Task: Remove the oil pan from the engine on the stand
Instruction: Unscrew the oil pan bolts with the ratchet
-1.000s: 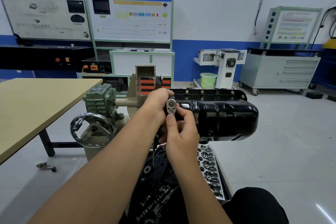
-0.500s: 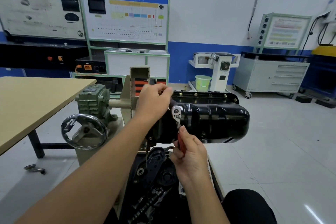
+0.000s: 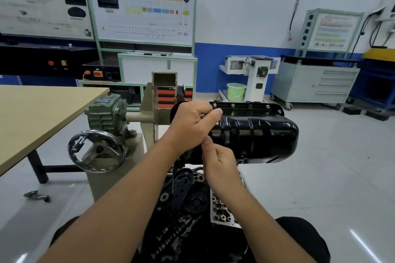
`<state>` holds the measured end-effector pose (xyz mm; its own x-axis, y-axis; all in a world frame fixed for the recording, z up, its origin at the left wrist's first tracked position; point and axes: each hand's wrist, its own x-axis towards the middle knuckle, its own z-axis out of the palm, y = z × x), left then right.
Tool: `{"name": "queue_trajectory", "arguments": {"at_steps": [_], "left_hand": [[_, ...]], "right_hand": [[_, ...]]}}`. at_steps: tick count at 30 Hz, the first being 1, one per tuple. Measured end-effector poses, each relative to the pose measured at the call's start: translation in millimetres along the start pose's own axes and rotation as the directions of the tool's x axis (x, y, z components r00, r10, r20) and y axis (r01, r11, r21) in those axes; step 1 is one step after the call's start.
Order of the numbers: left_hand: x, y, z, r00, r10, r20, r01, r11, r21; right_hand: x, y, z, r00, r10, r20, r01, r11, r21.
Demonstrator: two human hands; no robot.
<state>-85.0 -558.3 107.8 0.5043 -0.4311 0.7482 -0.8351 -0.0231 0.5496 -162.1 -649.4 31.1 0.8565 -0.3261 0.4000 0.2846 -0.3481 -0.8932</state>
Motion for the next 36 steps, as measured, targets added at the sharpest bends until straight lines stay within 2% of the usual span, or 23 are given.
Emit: {"name": "queue_trajectory", "arguments": {"at_steps": [2,5,7,8,10,13,15,17,19,21,23,26,29,30,31,32,34,36], "left_hand": [[-3.8,-5.1,3.5,0.996,-0.034,-0.077,0.027,0.995,-0.098],[-21.9,-14.5,10.6,0.976,-0.088,-0.197,0.051,0.982,-0.184],[-34.5,-18.7,18.7,0.966,-0.093,-0.24,0.049,0.982,-0.183],[-38.4,-18.9,23.0,0.962,-0.082,-0.261,0.037,0.985,-0.171],[-40.6,-16.8,30.7,0.952,-0.042,-0.302,-0.001,0.99,-0.141],[-42.8,-20.0,32.8,0.951,0.026,-0.308,-0.05,0.996,-0.07],[-47.9,-28.4,27.0,0.975,0.057,-0.214,-0.06,0.998,-0.01],[-52.4,-36.0,18.7,0.992,0.099,-0.077,-0.098,0.995,0.017],[-52.9,-41.0,12.4,0.988,0.152,0.006,-0.152,0.986,0.067],[-48.5,-42.5,9.8,0.983,0.18,0.045,-0.184,0.976,0.116],[-45.8,-45.3,8.8,0.979,0.192,0.068,-0.199,0.973,0.117],[-47.5,-52.8,6.6,0.98,0.185,0.073,-0.192,0.975,0.108],[-45.4,-56.7,4.8,0.986,0.111,0.126,-0.129,0.982,0.139],[-42.1,-58.2,4.6,0.985,0.097,0.142,-0.115,0.986,0.125],[-39.4,-59.7,4.9,0.984,0.108,0.145,-0.125,0.986,0.113],[-37.3,-59.7,5.2,0.981,0.134,0.138,-0.15,0.982,0.116],[-33.4,-55.5,6.1,0.972,0.198,0.129,-0.213,0.97,0.12],[-31.5,-47.5,7.2,0.966,0.23,0.118,-0.241,0.965,0.099]], "right_hand": [[7.2,-7.8,-23.2,0.999,-0.036,0.04,0.045,0.967,-0.252],[26.0,-37.5,-64.4,0.974,-0.034,0.223,0.179,0.716,-0.675],[41.4,-62.7,-82.1,0.946,0.003,0.325,0.272,0.537,-0.798],[49.5,-75.0,-86.9,0.939,0.0,0.343,0.301,0.481,-0.824],[63.8,-97.0,-91.1,0.937,-0.078,0.341,0.337,0.465,-0.819],[73.9,-115.8,-89.6,0.935,-0.189,0.3,0.351,0.616,-0.706],[71.3,-115.3,-84.9,0.953,-0.221,0.208,0.303,0.694,-0.653],[62.4,-104.9,-76.1,0.971,-0.241,0.008,0.211,0.831,-0.514],[52.1,-88.1,-57.3,0.947,-0.225,-0.229,0.172,0.958,-0.231],[42.8,-73.6,-29.5,0.892,-0.251,-0.376,0.225,0.968,-0.111],[37.7,-63.6,-6.6,0.895,-0.257,-0.364,0.234,0.966,-0.108],[42.8,-56.9,0.8,0.945,-0.261,-0.198,0.229,0.958,-0.17],[54.0,-58.8,-4.3,0.94,-0.332,0.082,0.341,0.887,-0.311],[55.6,-59.3,-2.4,0.939,-0.324,0.116,0.344,0.878,-0.333],[56.1,-58.7,0.1,0.949,-0.303,0.09,0.316,0.898,-0.307],[55.7,-56.8,3.2,0.967,-0.255,0.009,0.251,0.943,-0.218],[53.4,-53.6,8.8,0.974,-0.062,-0.22,0.089,0.989,0.118],[48.3,-52.6,11.1,0.92,0.171,-0.351,-0.004,0.903,0.43]]}}
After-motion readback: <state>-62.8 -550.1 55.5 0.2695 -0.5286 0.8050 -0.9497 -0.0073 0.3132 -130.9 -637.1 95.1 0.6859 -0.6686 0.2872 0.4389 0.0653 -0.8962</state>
